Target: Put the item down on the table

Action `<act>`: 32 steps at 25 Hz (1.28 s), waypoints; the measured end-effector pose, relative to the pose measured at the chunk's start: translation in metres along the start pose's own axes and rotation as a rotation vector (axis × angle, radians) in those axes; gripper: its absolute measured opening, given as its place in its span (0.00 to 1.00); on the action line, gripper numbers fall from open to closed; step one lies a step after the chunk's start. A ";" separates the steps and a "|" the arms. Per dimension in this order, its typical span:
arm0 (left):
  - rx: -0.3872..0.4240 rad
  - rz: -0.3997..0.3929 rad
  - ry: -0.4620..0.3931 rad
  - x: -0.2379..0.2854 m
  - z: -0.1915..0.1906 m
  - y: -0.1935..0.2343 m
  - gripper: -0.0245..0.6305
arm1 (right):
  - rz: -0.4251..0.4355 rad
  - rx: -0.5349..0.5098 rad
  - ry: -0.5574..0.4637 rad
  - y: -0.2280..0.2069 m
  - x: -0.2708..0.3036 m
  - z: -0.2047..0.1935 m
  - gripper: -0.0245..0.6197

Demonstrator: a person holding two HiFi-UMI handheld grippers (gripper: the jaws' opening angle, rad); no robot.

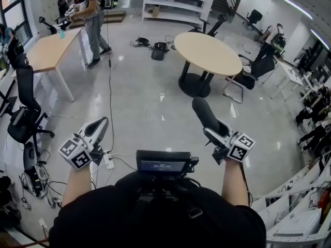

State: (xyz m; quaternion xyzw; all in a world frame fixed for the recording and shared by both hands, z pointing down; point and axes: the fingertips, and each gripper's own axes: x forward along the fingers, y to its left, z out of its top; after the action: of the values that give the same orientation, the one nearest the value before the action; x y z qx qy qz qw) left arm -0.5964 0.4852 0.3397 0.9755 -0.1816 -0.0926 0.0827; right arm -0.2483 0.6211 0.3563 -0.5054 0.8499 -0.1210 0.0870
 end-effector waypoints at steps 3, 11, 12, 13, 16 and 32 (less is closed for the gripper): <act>0.008 -0.015 -0.006 0.047 -0.002 -0.022 0.04 | -0.002 -0.011 -0.008 -0.038 -0.025 0.022 0.54; 0.004 -0.065 -0.006 0.164 -0.022 -0.087 0.04 | -0.027 -0.034 -0.047 -0.123 -0.111 0.068 0.54; 0.001 -0.077 -0.005 0.177 -0.026 -0.094 0.04 | -0.037 -0.035 -0.049 -0.132 -0.122 0.070 0.54; -0.003 -0.091 -0.004 0.191 -0.029 -0.101 0.04 | -0.049 -0.034 -0.052 -0.141 -0.133 0.071 0.54; -0.011 -0.138 0.007 0.229 -0.043 -0.120 0.04 | -0.087 -0.028 -0.065 -0.165 -0.164 0.072 0.54; -0.078 -0.278 0.082 0.341 -0.091 -0.121 0.04 | -0.235 0.024 -0.070 -0.238 -0.212 0.058 0.54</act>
State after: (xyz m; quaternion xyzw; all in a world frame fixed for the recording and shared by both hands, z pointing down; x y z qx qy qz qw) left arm -0.2240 0.4819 0.3526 0.9903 -0.0377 -0.0700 0.1142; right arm 0.0674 0.6912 0.3767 -0.6042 0.7799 -0.1226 0.1079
